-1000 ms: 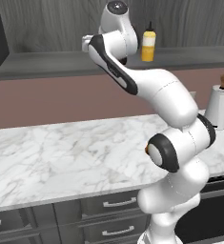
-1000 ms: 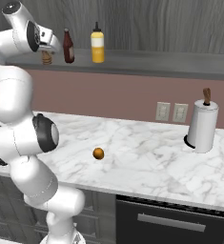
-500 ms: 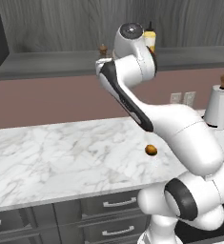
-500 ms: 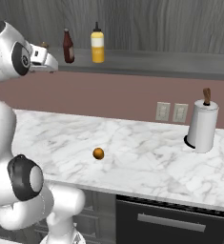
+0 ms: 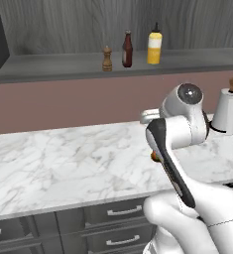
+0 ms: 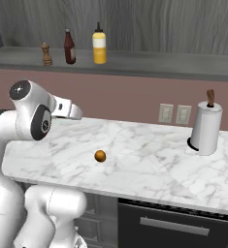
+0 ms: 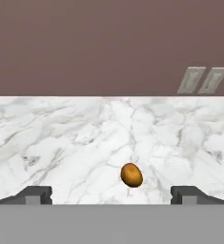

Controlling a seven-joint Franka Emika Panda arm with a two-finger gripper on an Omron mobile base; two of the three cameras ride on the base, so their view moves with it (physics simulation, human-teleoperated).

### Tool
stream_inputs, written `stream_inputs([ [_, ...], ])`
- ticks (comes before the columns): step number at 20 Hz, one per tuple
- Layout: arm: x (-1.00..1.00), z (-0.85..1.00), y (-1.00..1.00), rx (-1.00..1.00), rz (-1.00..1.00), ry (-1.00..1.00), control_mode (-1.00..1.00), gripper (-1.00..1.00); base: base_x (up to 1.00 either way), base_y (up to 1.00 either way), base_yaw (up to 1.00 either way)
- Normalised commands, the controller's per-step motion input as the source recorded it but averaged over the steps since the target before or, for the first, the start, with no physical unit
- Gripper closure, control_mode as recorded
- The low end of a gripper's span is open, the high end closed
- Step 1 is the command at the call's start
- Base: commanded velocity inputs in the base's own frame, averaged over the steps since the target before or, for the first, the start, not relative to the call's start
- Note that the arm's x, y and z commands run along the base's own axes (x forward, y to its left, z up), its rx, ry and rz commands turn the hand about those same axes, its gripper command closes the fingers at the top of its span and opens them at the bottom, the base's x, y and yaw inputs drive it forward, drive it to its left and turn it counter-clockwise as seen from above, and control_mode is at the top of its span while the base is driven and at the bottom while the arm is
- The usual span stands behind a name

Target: There are various items on the counter. Only move the condiments/shakers into the cabinet.

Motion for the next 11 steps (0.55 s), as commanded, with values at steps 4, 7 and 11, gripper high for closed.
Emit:
stream_inputs([
  [4, -1.0, -0.58, -0.66, 0.09, -0.31, 0.07, -1.0, -1.0, 0.0, 0.0, 0.0],
  [7, -1.0, -0.64, -0.1, 0.09, -0.16, 0.36, -1.0, -1.0, 0.0, 0.0, 0.0],
  [11, -1.0, -0.03, -0.03, 0.08, -0.06, -0.07, -1.0, -1.0, 0.0, 0.0, 0.0],
])
